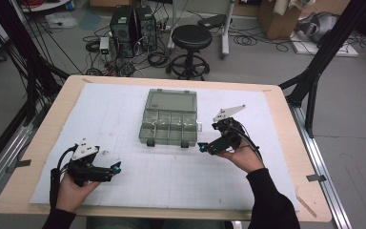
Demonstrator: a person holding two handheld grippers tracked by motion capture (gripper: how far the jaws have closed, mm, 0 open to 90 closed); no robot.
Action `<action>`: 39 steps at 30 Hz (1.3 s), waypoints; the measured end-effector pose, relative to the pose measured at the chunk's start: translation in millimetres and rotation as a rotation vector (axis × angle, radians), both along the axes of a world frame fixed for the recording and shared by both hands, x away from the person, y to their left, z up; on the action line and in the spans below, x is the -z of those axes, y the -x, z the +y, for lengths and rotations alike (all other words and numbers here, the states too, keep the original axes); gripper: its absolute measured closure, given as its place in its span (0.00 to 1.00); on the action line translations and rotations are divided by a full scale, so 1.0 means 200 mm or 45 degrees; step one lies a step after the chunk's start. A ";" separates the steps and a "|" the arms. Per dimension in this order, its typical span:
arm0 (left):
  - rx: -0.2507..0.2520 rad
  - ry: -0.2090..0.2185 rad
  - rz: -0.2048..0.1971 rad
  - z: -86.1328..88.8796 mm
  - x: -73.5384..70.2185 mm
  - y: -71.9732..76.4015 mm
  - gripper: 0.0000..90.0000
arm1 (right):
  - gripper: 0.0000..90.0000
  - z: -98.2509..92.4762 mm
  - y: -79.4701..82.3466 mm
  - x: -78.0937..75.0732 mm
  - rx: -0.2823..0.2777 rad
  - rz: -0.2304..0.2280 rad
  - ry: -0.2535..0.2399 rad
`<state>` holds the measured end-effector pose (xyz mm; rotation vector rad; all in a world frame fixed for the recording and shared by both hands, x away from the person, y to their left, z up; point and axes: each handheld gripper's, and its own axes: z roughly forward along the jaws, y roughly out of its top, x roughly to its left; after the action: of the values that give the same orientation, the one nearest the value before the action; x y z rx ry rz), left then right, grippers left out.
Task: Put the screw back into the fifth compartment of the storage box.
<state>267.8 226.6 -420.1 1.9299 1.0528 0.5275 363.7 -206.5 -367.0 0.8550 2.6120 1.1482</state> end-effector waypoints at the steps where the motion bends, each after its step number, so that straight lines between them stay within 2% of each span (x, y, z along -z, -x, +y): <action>1: 0.001 0.001 -0.001 0.00 0.00 0.00 0.02 | 0.01 -0.01 0.01 0.01 0.007 -0.001 -0.004; 10: 0.001 0.003 0.004 0.00 0.00 0.00 0.02 | 0.01 -0.07 0.06 0.04 0.034 -0.010 -0.020; 15: 0.005 0.003 0.005 0.00 0.00 0.00 0.02 | 0.01 -0.10 0.09 0.06 0.055 0.000 -0.006; 22: 0.011 0.000 0.004 0.00 0.00 0.00 0.02 | 0.01 -0.15 0.12 0.08 0.082 -0.021 -0.015; 39: 0.035 -0.001 0.011 -0.01 0.01 0.00 0.02 | 0.01 -0.24 0.21 0.18 0.150 -0.013 -0.038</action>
<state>267.8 224.5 -421.2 1.9464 1.0306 0.5046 321.9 -255.2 -402.0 0.9914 2.5050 1.1595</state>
